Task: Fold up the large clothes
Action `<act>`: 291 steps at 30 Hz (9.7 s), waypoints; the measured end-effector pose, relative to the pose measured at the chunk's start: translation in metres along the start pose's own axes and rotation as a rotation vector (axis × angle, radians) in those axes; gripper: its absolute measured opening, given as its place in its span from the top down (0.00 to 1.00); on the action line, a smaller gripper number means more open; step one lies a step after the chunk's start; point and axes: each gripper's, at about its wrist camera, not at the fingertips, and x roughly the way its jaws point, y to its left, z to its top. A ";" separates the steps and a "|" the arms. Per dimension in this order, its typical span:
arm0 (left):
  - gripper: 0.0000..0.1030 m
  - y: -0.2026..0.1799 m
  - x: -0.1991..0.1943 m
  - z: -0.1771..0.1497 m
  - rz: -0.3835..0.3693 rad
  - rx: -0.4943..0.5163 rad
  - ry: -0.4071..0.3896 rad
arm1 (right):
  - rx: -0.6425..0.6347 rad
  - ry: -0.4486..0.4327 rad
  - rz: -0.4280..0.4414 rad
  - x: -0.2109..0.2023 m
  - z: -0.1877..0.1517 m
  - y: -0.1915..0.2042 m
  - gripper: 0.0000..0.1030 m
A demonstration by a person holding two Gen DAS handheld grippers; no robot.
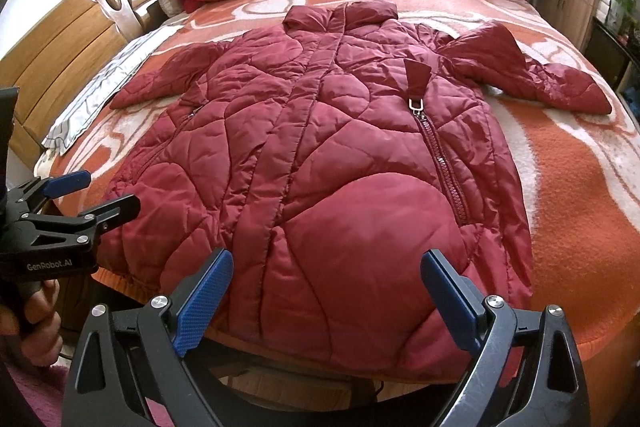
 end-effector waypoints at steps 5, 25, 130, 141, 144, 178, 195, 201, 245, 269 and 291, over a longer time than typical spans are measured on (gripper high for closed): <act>0.00 0.001 0.006 0.000 -0.002 0.000 0.012 | 0.002 0.000 0.001 0.000 0.000 -0.001 0.07; 0.00 0.012 0.023 0.021 -0.071 -0.023 0.046 | 0.100 -0.023 0.026 0.007 0.021 -0.045 0.07; 0.88 0.132 0.227 0.223 -0.775 -0.565 0.202 | -0.475 -0.199 0.118 0.194 0.204 0.045 0.85; 0.93 0.150 0.196 0.257 -0.481 -0.300 0.032 | -0.185 -0.237 0.090 0.156 0.210 -0.040 0.55; 0.93 0.139 0.191 0.263 -0.371 -0.192 -0.009 | -0.027 -0.214 0.039 0.163 0.221 -0.083 0.55; 0.86 0.064 0.239 0.229 -0.254 -0.058 0.060 | 0.044 -0.006 0.003 0.235 0.234 -0.119 0.50; 0.86 0.080 0.241 0.220 -0.331 -0.146 0.068 | -0.011 -0.012 -0.053 0.247 0.227 -0.110 0.49; 0.86 0.118 0.212 0.204 -0.364 -0.257 0.040 | -0.015 -0.016 -0.063 0.246 0.227 -0.108 0.49; 0.85 0.416 0.263 0.155 -0.072 -0.986 -0.045 | 0.066 -0.068 0.238 0.113 0.173 -0.049 0.25; 0.93 0.228 0.124 0.228 -0.220 -0.429 -0.336 | 0.245 -0.056 0.278 0.087 0.159 -0.095 0.25; 0.93 0.014 0.169 0.243 -0.238 0.049 -0.234 | 0.422 -0.101 0.341 0.126 0.189 -0.146 0.24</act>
